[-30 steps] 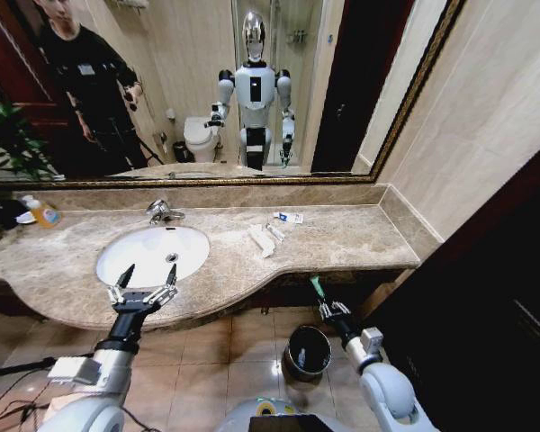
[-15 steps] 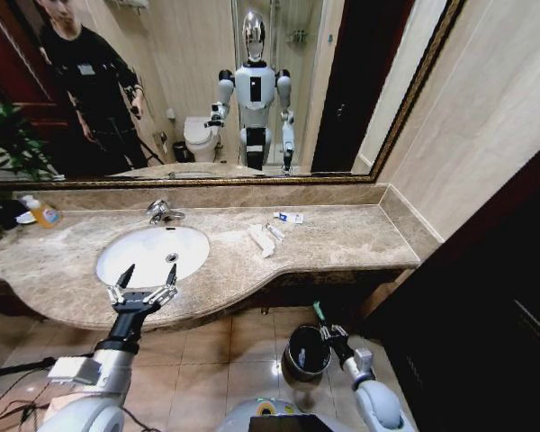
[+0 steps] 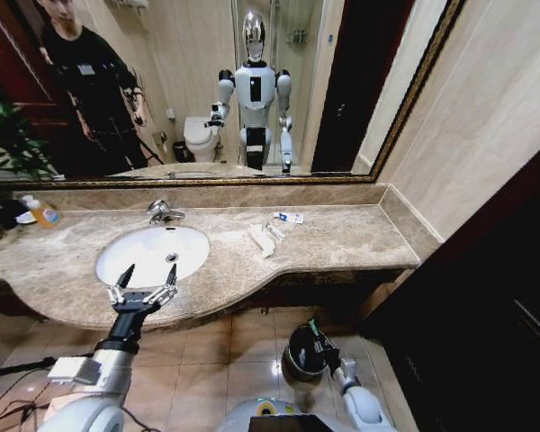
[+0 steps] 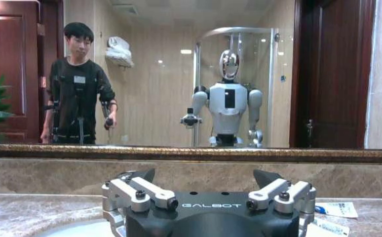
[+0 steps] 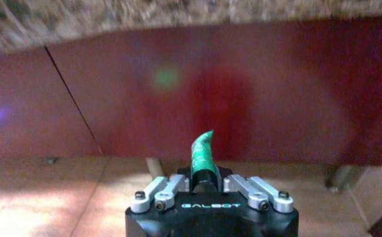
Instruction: Pick up the trash from the sink and place it in the trash bin.
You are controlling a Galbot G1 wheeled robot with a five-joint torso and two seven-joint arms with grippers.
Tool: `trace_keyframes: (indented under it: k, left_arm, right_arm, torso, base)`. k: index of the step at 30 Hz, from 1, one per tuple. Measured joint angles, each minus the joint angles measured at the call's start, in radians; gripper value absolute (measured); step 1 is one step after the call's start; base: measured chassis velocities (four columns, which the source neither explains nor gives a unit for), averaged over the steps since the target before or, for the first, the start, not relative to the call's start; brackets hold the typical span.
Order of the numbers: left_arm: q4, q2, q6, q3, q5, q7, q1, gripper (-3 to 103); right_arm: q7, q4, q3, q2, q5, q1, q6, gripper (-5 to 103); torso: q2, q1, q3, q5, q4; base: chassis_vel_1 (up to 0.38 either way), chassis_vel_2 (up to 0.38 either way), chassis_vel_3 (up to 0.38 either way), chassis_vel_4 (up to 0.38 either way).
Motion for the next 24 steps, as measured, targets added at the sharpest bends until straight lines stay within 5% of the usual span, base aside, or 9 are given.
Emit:
trace_keyframes:
  k: [13,24]
  left_arm:
    - [0.0,0.0,0.0,0.0,0.0,0.0,0.0,100]
    - [0.0,0.0,0.0,0.0,0.0,0.0,0.0,100]
  right_arm:
    - [0.019,-0.172,-0.006,0.007,-0.015,0.06,0.046,20]
    - [0.025,-0.173,-0.007,0.009,-0.015,0.059,0.043,63]
  torso:
    - [0.0,0.0,0.0,-0.0001,-0.0001]
    - [0.0,0.0,0.0,0.0,0.0]
  base:
    - [0.0,0.0,0.0,0.0]
    - [0.0,0.0,0.0,0.0]
